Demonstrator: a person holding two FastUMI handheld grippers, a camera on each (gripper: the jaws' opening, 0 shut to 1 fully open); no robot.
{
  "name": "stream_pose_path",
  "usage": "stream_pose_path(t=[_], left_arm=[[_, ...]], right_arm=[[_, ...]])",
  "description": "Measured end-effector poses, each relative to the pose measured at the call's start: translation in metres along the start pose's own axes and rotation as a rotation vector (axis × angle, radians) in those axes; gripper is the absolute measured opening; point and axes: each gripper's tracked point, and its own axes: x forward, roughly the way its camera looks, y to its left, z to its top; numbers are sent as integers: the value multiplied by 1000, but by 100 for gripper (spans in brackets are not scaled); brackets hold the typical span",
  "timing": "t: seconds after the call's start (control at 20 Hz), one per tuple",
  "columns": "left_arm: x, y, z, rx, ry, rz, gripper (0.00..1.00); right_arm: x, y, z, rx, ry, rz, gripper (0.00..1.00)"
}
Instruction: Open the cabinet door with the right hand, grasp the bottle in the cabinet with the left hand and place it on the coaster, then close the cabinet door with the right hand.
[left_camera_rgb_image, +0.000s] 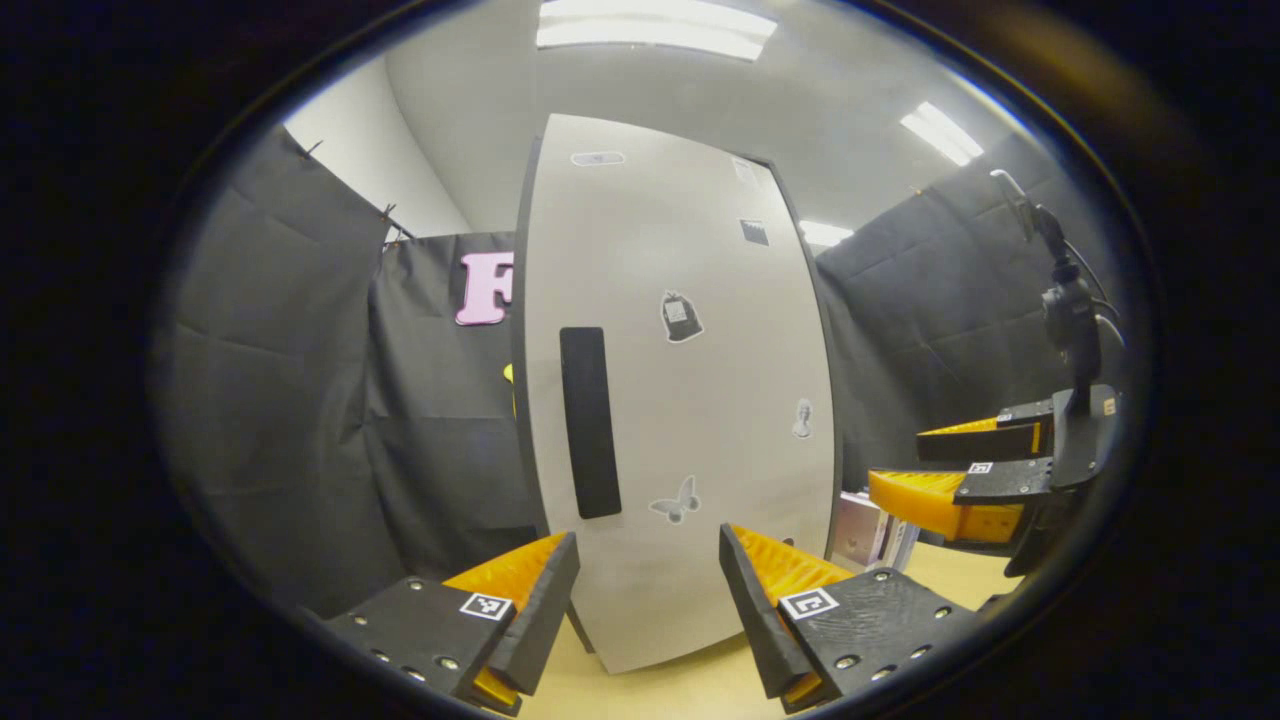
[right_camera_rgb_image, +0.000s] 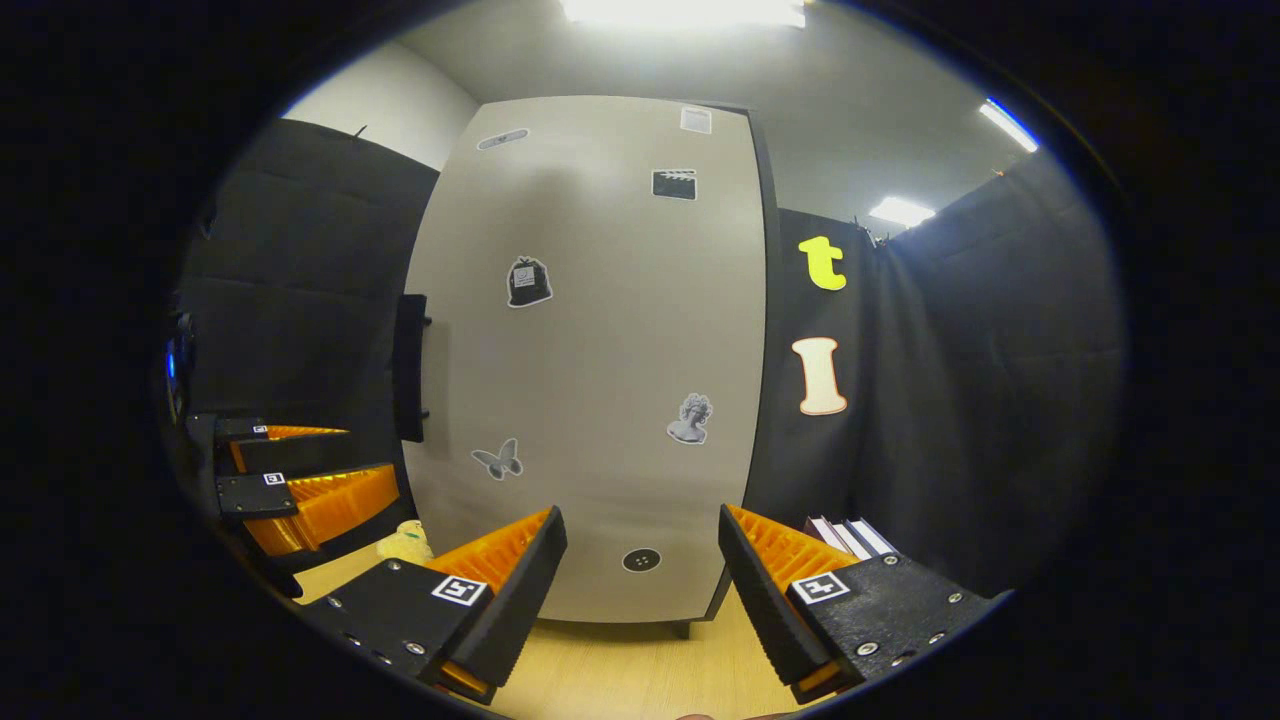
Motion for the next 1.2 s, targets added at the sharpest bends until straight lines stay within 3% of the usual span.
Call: stream_pose_path(t=[0.1,1.2], left_arm=[[-1,2,0,4,-1,8,86],[1,17,-8,7,30,72,86]], right_arm=[[0,1,-1,15,1,3,95],[2,-9,-1,50,6,-23,95]])
